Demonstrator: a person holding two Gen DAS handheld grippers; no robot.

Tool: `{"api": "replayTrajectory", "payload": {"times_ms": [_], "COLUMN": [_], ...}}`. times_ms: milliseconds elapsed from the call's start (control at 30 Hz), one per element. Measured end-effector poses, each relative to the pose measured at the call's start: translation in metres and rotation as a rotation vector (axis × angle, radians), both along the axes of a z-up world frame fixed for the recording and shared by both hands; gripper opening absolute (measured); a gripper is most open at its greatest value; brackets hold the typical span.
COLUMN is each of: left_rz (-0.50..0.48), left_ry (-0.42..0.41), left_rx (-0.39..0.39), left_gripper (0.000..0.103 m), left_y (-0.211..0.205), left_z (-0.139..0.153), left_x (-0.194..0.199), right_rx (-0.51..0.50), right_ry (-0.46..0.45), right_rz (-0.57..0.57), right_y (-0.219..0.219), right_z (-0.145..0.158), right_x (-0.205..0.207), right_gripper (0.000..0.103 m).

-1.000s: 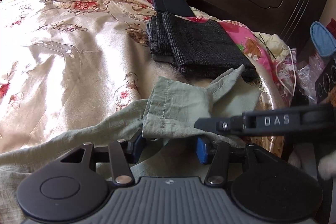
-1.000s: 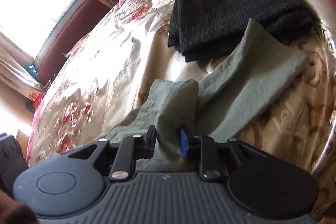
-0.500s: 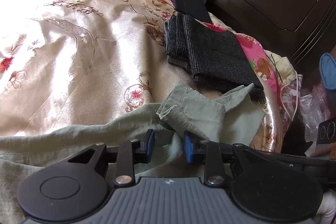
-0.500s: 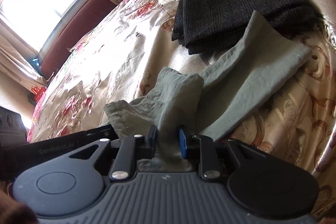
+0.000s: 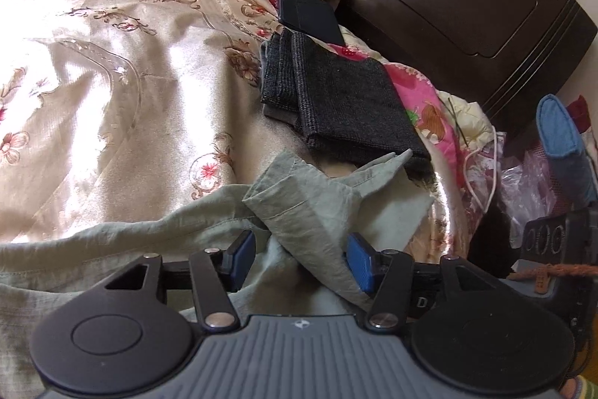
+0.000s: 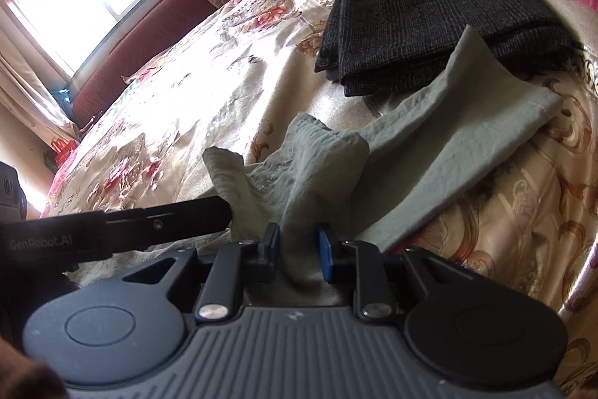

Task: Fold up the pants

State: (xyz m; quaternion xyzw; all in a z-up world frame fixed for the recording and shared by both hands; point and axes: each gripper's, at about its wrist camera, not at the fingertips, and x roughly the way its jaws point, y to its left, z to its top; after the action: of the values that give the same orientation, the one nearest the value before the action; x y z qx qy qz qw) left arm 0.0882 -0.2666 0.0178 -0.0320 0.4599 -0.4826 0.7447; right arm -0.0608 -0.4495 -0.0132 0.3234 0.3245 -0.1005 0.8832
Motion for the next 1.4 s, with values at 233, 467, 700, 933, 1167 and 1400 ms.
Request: {"api": "replayTrajectory", "payload": {"times_ms": [233, 467, 700, 933, 1167, 1400], "left_rz": [0.029, 0.052, 0.079, 0.092, 0.057, -0.01], "left_ry": [-0.025, -0.067, -0.073, -0.077, -0.081, -0.041], "left_rx": [0.059, 0.119, -0.004, -0.088, -0.181, -0.228], "left_gripper": [0.071, 0.019, 0.018, 0.018, 0.018, 0.018], "left_y": [-0.007, -0.015, 0.021, 0.043, 0.033, -0.014], "left_z": [-0.008, -0.018, 0.01, 0.031, 0.046, 0.039], "left_x": [0.002, 0.002, 0.006, 0.008, 0.011, 0.011], "right_rx": [-0.02, 0.046, 0.069, 0.083, 0.045, -0.07], "right_ry": [-0.016, -0.046, -0.068, -0.038, -0.087, -0.066], "right_rz": [0.012, -0.04, -0.19, -0.234, -0.109, -0.138], "right_y": [0.003, -0.011, -0.055, -0.081, -0.082, -0.062], "right_z": [-0.002, 0.005, 0.012, 0.006, 0.035, 0.044], "right_x": [-0.002, -0.015, -0.007, 0.045, 0.091, 0.004], "right_gripper": [0.025, 0.023, 0.031, 0.002, 0.007, 0.028]}}
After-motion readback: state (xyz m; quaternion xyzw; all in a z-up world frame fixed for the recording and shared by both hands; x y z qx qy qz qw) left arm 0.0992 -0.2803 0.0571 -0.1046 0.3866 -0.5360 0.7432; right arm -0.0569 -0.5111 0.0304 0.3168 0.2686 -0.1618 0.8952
